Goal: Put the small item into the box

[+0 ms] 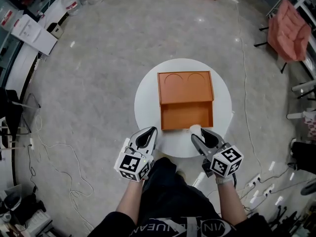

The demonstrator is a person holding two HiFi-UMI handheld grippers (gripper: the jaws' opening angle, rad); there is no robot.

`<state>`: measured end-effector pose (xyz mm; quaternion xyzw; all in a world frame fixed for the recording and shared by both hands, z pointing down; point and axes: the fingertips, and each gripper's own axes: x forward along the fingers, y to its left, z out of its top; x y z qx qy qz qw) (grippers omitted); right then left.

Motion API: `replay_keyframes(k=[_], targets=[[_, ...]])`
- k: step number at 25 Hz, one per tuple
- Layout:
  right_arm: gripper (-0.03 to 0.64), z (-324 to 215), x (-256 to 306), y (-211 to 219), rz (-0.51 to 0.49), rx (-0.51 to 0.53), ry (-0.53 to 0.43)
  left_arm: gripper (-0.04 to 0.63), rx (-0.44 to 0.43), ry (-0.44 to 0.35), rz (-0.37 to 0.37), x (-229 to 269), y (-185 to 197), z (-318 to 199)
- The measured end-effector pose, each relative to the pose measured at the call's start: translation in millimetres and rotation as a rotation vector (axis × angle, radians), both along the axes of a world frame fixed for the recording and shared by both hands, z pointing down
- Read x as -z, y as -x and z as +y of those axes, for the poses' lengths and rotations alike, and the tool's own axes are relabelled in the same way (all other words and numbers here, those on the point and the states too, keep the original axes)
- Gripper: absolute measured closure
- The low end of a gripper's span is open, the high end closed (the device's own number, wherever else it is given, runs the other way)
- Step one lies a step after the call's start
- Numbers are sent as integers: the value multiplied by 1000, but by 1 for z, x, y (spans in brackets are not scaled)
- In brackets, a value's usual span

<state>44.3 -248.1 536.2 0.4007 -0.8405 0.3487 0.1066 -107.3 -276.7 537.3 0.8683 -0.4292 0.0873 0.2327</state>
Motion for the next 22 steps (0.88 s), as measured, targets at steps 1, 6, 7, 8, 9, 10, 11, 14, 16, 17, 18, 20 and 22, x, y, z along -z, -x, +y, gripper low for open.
replay_keyframes(k=[1,6,7,8,9,10,11,14,16,17,18,20,22], targets=[[451,-2,-1,-1,2,-2,4,580,-3,3,2,-1,-1,-2],[451,-14,-5,2,38,5,11,580,-5,20,10,-8,0,-14],[451,-17,-6,2,55,9,11,581,-4,22,12,-9,1,-16],[451,-20,-7,2,75,13,11,581,-3,23,14,-10,1,-18],[451,-23,-9,3,95,17,12,581,-5,24,16,-12,1,-21],[451,-26,-11,3,115,20,15,581,-8,26,16,-14,1,-23],[451,-29,-14,5,135,24,18,581,-12,28,15,-16,1,-25],[451,-35,-23,10,193,37,24,580,-28,27,11,-22,0,-28],[451,-38,-28,13,232,51,27,580,-38,24,13,-24,-1,-30],[451,-39,-30,13,255,61,27,580,-44,21,12,-25,-3,-31],[451,-40,-32,13,280,73,27,580,-50,18,8,-27,-5,-31],[451,-43,-37,12,328,95,27,581,-64,15,0,-29,-11,-31],[451,-47,-41,12,371,119,33,581,-70,17,-5,-33,-15,-31]])
